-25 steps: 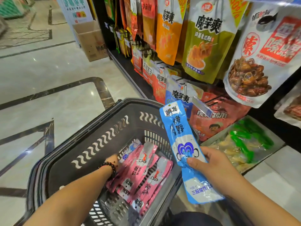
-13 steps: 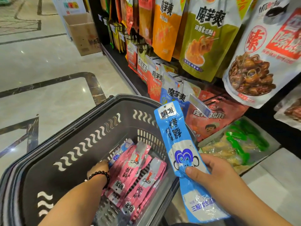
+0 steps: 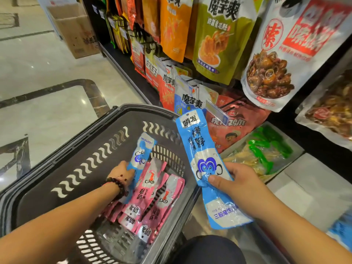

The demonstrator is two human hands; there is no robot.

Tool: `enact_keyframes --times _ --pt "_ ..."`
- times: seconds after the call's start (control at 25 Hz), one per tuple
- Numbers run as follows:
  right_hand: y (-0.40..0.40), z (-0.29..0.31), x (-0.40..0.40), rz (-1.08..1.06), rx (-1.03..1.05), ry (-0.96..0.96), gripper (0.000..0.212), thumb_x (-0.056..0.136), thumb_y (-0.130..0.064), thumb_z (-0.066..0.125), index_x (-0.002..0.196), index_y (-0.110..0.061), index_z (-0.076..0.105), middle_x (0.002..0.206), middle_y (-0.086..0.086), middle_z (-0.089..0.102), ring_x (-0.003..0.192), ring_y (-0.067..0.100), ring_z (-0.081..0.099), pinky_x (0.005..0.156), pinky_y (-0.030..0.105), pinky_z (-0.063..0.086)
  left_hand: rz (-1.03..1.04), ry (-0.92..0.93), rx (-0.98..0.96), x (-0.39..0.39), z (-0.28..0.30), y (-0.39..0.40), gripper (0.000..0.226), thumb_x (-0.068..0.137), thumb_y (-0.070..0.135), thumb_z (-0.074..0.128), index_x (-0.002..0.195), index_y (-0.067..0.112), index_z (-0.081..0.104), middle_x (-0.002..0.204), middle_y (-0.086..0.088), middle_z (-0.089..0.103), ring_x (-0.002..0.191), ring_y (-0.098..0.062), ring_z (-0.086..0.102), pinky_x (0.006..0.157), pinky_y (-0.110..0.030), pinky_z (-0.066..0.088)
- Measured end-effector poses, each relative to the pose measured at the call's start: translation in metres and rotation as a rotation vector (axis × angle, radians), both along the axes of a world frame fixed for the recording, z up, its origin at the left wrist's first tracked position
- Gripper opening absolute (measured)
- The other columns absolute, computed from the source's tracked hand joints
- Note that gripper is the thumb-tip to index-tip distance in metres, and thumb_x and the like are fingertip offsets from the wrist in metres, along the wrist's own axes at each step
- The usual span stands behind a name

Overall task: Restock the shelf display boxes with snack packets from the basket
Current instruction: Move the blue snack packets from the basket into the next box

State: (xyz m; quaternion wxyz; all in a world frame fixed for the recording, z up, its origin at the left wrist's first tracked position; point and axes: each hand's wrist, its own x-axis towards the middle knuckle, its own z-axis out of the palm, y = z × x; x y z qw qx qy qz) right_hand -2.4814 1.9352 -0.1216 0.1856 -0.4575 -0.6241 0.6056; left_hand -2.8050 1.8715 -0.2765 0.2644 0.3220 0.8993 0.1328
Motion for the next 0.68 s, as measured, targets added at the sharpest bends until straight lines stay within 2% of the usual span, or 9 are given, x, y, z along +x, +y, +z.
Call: enact_keyframes --times 0.08,0.16,0.24,0.36,0.4,0.52,0.6,0.68 --pt "0.008 0.000 0.005 -0.068 -0.021 0.018 0.006 0.082 -0.011 0.070 0.088 -0.013 0.072 0.078 0.005 0.075 0.066 0.018 0.069 0.061 0.035 0.054 -0.011 -0.163 0.138 0.020 0.040 0.001 0.020 0.088 0.024 0.063 0.087 0.007 0.053 0.088 -0.013 0.064 0.086 -0.031 0.062 0.066 -0.030 0.045" --pt "0.017 0.002 0.012 -0.131 -0.048 0.050 0.008 0.081 -0.010 0.071 0.089 -0.010 0.071 0.074 0.005 0.075 0.062 0.017 0.068 0.053 0.029 0.052 0.003 -0.350 0.253 0.050 0.081 -0.006 0.016 0.085 0.013 0.068 0.080 0.010 0.054 0.073 -0.004 0.061 0.066 -0.020 0.059 0.051 -0.020 0.047" --pt "0.023 0.004 0.026 -0.164 -0.076 0.061 0.008 0.080 -0.008 0.071 0.088 -0.010 0.071 0.073 0.003 0.075 0.059 0.014 0.068 0.050 0.024 0.050 -0.041 -0.446 0.321 0.084 0.115 -0.010 0.013 0.084 0.012 0.071 0.084 0.009 0.058 0.074 -0.003 0.066 0.061 -0.013 0.062 0.052 -0.017 0.048" --pt "0.031 0.008 0.060 -0.179 -0.093 0.043 0.014 0.077 -0.005 0.074 0.089 -0.013 0.071 0.081 0.006 0.075 0.065 0.016 0.069 0.060 0.026 0.055 -0.117 -0.610 0.421 0.134 0.148 0.003 0.007 0.084 0.010 0.070 0.086 0.011 0.064 0.077 -0.003 0.073 0.056 -0.005 0.066 0.050 -0.017 0.050" --pt "0.035 0.008 0.074 -0.184 -0.084 0.040 0.016 0.076 -0.007 0.076 0.089 -0.013 0.070 0.081 0.005 0.075 0.066 0.016 0.069 0.060 0.026 0.055 -0.148 -0.672 0.443 0.150 0.152 0.010 0.006 0.084 0.007 0.069 0.087 0.011 0.065 0.076 -0.003 0.074 0.057 -0.006 0.067 0.051 -0.017 0.051" --pt "0.035 0.011 0.136 -0.302 -0.031 0.037 0.015 0.078 -0.006 0.073 0.089 -0.016 0.070 0.078 0.001 0.075 0.063 0.011 0.069 0.054 0.021 0.052 -0.252 -0.797 0.428 0.214 0.153 0.032 0.018 0.084 0.005 0.069 0.100 0.007 0.062 0.084 -0.007 0.074 0.068 -0.017 0.070 0.062 -0.029 0.057" --pt "0.026 0.003 0.182 -0.400 -0.008 0.000 0.018 0.079 -0.004 0.072 0.088 -0.019 0.069 0.078 0.001 0.075 0.064 0.010 0.069 0.056 0.021 0.052 -0.318 -0.836 0.392 0.256 0.142 0.045 0.018 0.082 0.000 0.069 0.095 0.011 0.060 0.076 0.000 0.074 0.061 -0.010 0.068 0.058 -0.023 0.056" --pt "0.013 -0.012 0.228 -0.494 -0.024 -0.033 0.021 0.079 -0.004 0.072 0.093 -0.019 0.069 0.086 0.004 0.075 0.073 0.017 0.070 0.067 0.031 0.055 -0.380 -0.901 0.310 0.298 0.126 0.056 0.022 0.079 -0.006 0.070 0.093 0.008 0.060 0.067 0.003 0.073 0.056 -0.009 0.068 0.056 -0.022 0.056"
